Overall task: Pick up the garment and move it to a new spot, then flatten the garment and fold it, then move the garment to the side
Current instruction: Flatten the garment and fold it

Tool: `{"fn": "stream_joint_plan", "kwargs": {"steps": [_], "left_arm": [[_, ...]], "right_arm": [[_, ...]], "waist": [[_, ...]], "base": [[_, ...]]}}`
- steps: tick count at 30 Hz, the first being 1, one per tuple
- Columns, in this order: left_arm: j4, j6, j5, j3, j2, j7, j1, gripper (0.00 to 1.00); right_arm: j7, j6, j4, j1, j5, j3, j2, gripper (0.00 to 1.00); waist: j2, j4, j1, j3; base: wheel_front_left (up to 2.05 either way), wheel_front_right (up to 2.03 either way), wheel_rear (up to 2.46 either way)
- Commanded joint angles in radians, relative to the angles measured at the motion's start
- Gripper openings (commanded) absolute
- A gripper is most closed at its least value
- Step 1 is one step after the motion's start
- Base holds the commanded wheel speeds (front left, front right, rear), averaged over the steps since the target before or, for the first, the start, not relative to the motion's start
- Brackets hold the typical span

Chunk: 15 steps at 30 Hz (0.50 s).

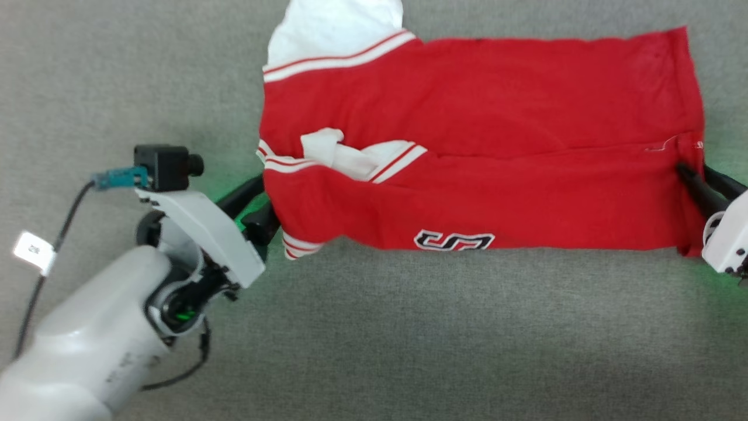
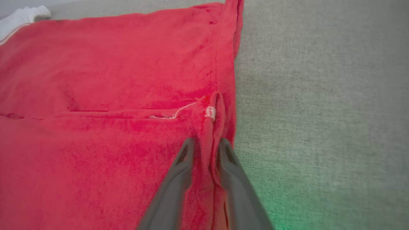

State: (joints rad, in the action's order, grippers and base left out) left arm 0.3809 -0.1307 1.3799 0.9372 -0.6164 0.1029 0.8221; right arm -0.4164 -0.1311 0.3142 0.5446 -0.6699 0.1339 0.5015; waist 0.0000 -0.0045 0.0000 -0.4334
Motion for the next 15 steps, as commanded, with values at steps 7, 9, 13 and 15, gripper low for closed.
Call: {"fn": "stream_joint_plan", "kwargs": {"steps": [7, 9, 13, 15], "left_arm": [[-0.010, 0.024, -0.030, 0.083, -0.114, -0.218, 0.085, 1.00], [-0.034, 0.055, -0.034, 0.100, -0.141, -0.301, 0.117, 1.00], [-0.113, 0.134, 0.029, 0.094, -0.160, -0.431, 0.152, 1.00], [-0.157, 0.175, 0.068, 0.098, -0.158, -0.495, 0.153, 1.00]], "right_arm": [[0.046, 0.001, 0.000, -0.071, -0.023, -0.022, 0.004, 1.00], [0.046, 0.001, -0.007, -0.082, -0.023, -0.025, 0.002, 1.00], [0.043, 0.001, -0.021, -0.095, -0.020, -0.024, -0.005, 1.00], [0.042, 0.001, -0.029, -0.102, -0.020, -0.023, -0.007, 1.00]], "waist": [[0.0000, 0.019, 0.0000, 0.138], [0.0000, 0.016, 0.0000, 0.153], [0.0000, 0.004, 0.0000, 0.164], [0.0000, -0.003, 0.0000, 0.162]], "base": [[0.00, 0.00, 0.00], [0.00, 0.00, 0.00], [0.00, 0.00, 0.00], [0.00, 0.00, 0.00]]}}
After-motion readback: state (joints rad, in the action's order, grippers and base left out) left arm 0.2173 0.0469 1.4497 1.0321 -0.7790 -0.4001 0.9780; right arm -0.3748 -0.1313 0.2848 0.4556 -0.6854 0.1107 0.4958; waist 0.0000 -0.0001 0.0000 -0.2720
